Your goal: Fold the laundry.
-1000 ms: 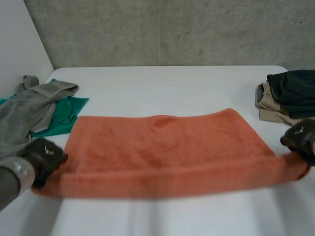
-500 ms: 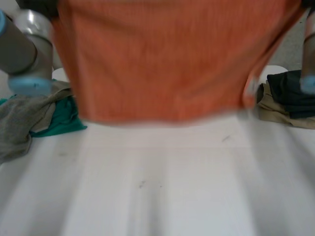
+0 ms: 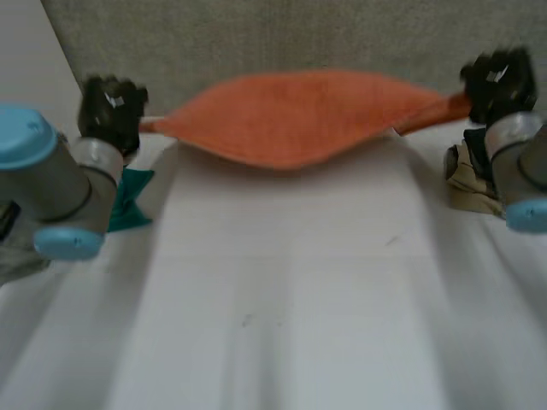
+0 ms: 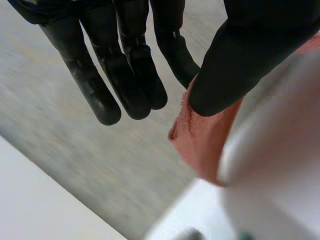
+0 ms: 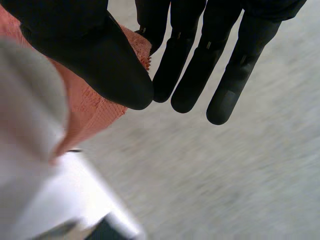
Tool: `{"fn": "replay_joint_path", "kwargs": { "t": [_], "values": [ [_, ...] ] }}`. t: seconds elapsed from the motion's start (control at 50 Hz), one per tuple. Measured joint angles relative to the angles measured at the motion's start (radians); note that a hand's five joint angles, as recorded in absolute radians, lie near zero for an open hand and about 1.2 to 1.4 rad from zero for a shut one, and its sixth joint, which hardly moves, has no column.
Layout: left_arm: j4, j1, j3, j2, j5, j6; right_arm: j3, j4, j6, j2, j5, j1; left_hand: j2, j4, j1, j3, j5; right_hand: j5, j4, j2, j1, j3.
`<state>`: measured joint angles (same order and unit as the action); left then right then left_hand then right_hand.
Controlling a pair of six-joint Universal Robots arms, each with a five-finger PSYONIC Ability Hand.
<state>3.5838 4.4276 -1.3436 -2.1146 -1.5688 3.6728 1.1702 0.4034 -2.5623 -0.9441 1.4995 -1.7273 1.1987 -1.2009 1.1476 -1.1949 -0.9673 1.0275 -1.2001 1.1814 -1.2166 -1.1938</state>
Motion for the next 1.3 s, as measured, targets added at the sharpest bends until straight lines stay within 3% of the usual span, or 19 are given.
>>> {"fn": "replay_joint_path", "kwargs": {
  "t": [0.08, 0.22, 0.36, 0.46, 0.58, 0.8, 0.94, 1.2, 1.22, 1.24, 1.3],
  "values": [
    [-0.035, 0.000, -0.102, -0.004, 0.010, 0.017, 0.091, -0.038, 0.010, 0.005, -0.017, 0.001, 0.000, 0.000, 0.000, 0.000, 0.000, 0.000, 0.000, 0.000, 0.000, 0.000],
    [-0.230, 0.007, -0.299, 0.094, 0.007, 0.093, 0.230, -0.261, 0.092, -0.047, -0.039, 0.015, 0.000, 0.000, 0.000, 0.000, 0.000, 0.000, 0.000, 0.000, 0.000, 0.000],
    [-0.592, 0.033, -0.538, 0.337, 0.005, 0.231, 0.398, -0.700, 0.346, -0.243, -0.030, 0.119, 0.000, 0.000, 0.000, 0.000, 0.000, 0.000, 0.000, 0.000, 0.000, 0.000],
    [-0.713, 0.074, -0.608, 0.425, 0.010, 0.314, 0.468, -0.830, 0.474, -0.321, -0.025, 0.163, 0.000, 0.000, 0.000, 0.000, 0.000, 0.000, 0.000, 0.000, 0.000, 0.000],
    [-0.647, 0.102, -0.536, 0.395, 0.013, 0.360, 0.451, -0.719, 0.474, -0.312, -0.026, 0.160, 0.000, 0.000, 0.000, 0.000, 0.000, 0.000, 0.000, 0.000, 0.000, 0.000],
    [-0.397, 0.032, -0.224, 0.112, 0.002, 0.278, 0.221, -0.340, 0.283, -0.046, -0.019, 0.068, 0.000, 0.000, 0.000, 0.000, 0.000, 0.000, 0.000, 0.000, 0.000, 0.000],
    [-0.349, 0.002, 0.037, -0.081, -0.050, 0.268, 0.039, -0.187, 0.265, 0.109, 0.013, 0.042, 0.000, 0.000, 0.000, 0.000, 0.000, 0.000, 0.000, 0.000, 0.000, 0.000],
    [-0.340, -0.018, 0.451, -0.378, -0.109, 0.279, -0.324, -0.137, 0.280, 0.372, 0.059, 0.004, 0.000, 0.000, 0.000, 0.000, 0.000, -0.021, 0.020, -0.020, 0.033, 0.021],
    [-0.338, -0.022, 0.478, -0.399, -0.109, 0.279, -0.363, -0.142, 0.285, 0.400, 0.065, 0.000, -0.005, 0.006, 0.000, 0.005, 0.000, -0.158, 0.157, -0.178, 0.169, 0.157],
    [-0.337, -0.027, 0.500, -0.417, -0.108, 0.280, -0.395, -0.148, 0.293, 0.426, 0.070, -0.006, -0.264, 0.246, -0.256, 0.260, 0.219, -0.418, 0.415, -0.426, 0.403, 0.414],
    [-0.334, -0.043, 0.526, -0.440, -0.105, 0.279, -0.449, -0.166, 0.321, 0.474, 0.083, -0.026, -0.656, 0.642, -0.685, 0.627, 0.602, -0.837, 0.826, -0.849, 0.837, 0.836]
  ]
}}
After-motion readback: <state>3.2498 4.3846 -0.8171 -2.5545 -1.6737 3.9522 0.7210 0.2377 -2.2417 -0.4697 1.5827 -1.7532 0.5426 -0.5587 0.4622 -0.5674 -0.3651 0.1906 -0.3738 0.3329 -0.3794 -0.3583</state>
